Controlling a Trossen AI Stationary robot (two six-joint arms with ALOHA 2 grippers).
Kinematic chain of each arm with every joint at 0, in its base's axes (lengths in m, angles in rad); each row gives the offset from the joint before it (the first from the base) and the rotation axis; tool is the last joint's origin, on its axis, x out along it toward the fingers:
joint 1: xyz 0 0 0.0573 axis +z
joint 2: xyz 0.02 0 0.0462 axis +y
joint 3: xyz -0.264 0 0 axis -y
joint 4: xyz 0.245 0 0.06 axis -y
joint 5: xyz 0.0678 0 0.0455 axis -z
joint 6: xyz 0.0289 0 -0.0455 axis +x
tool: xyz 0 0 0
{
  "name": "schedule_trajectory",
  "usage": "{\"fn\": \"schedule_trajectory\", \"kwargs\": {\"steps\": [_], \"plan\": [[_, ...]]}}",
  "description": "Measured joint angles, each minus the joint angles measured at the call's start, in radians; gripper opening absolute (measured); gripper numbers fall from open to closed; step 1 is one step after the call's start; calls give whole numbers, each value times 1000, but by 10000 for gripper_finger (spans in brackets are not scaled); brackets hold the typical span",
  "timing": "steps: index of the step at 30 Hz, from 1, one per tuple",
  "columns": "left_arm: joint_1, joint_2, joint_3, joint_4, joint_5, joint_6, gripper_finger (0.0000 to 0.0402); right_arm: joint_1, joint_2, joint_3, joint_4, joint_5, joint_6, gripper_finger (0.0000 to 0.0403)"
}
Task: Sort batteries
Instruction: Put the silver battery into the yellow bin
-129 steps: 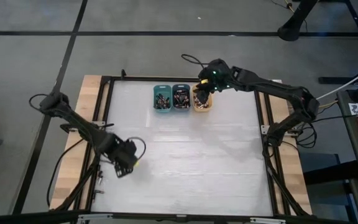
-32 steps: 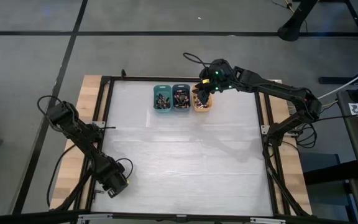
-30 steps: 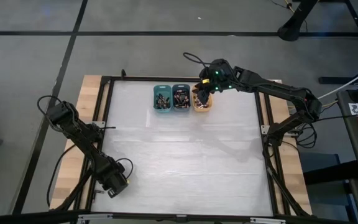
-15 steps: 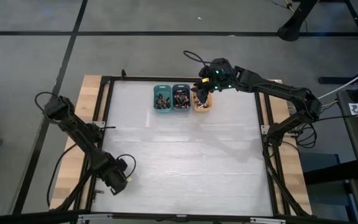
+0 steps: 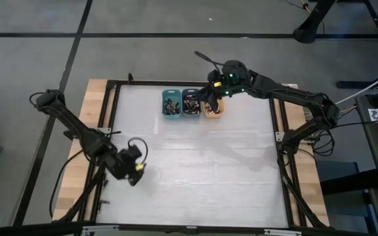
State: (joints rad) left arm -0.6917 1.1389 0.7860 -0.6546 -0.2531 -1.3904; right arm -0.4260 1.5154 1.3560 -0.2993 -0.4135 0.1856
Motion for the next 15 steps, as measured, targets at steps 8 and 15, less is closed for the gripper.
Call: {"fn": "schedule_trajectory", "kwargs": {"steps": [8, 15], "plan": [[208, -94, 0, 167, -238, 276, 12, 126, 9, 0, 153, -85, 27, 154], [390, -75, 0, 479, -244, 632, 13, 213, 56, 0, 279, -78, 87, 154]]}}
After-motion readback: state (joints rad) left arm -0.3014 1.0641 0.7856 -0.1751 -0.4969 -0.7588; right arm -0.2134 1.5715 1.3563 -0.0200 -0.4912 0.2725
